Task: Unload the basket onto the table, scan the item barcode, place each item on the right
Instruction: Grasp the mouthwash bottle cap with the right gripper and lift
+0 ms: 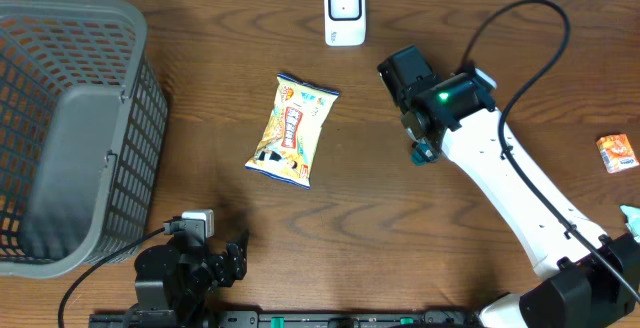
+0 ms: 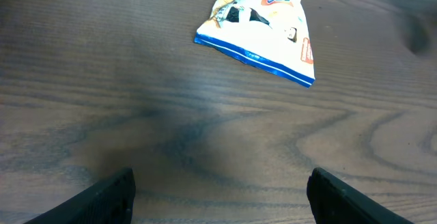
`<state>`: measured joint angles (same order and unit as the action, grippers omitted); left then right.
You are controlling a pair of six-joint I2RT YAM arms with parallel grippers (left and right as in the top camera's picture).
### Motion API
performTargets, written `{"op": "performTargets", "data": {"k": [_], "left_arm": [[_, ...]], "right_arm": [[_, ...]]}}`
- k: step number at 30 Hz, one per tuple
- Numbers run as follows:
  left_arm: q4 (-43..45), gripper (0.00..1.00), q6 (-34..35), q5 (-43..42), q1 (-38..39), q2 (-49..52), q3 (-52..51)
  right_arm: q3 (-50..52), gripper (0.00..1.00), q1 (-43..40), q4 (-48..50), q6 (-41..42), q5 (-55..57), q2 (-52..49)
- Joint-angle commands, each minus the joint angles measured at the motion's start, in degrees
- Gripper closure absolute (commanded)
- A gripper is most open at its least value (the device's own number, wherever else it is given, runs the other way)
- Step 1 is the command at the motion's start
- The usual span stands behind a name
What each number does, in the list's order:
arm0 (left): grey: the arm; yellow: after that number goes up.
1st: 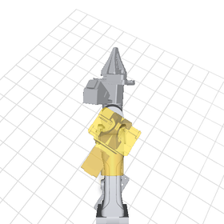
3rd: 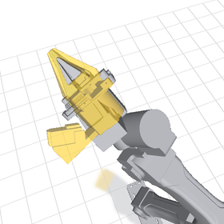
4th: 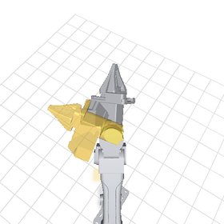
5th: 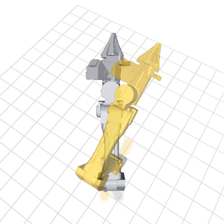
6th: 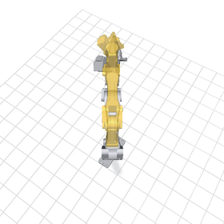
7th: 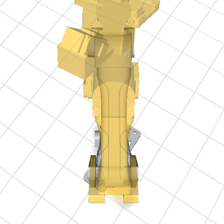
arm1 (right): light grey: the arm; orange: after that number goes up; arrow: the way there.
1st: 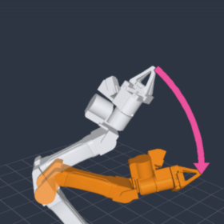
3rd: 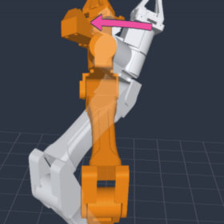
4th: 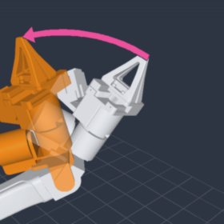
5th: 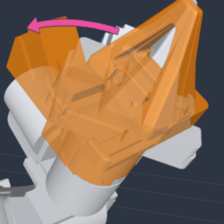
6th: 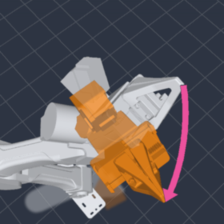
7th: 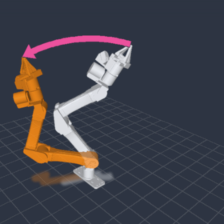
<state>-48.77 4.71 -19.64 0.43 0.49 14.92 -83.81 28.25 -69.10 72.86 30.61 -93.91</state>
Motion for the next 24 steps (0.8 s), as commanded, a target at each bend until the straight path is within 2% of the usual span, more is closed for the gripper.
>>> {"op": "performTargets", "data": {"k": [1, 5, 12, 24], "left_arm": [[-0.7, 0.19, 0.3, -0.7, -0.1, -0.3, 0.2], [-0.7, 0.19, 0.3, -0.7, -0.1, -0.3, 0.2], [-0.7, 0.2, 0.3, -0.7, -0.1, -0.3, 0.2], [-0.7, 0.2, 0.3, -0.7, -0.1, -0.3, 0.2]], "right_arm": [[-0.1, 0.77, -0.2, -1.4, 17.0, 6.5, 0.9], [1.2, 0.76, -0.2, -1.4, 19.7, 6.4, 0.9], [6.8, 0.68, -0.2, 0.1, 26.9, 2.9, 0.9], [8.6, 0.63, -0.5, 4.7, 25.8, 2.0, 0.9]]}}
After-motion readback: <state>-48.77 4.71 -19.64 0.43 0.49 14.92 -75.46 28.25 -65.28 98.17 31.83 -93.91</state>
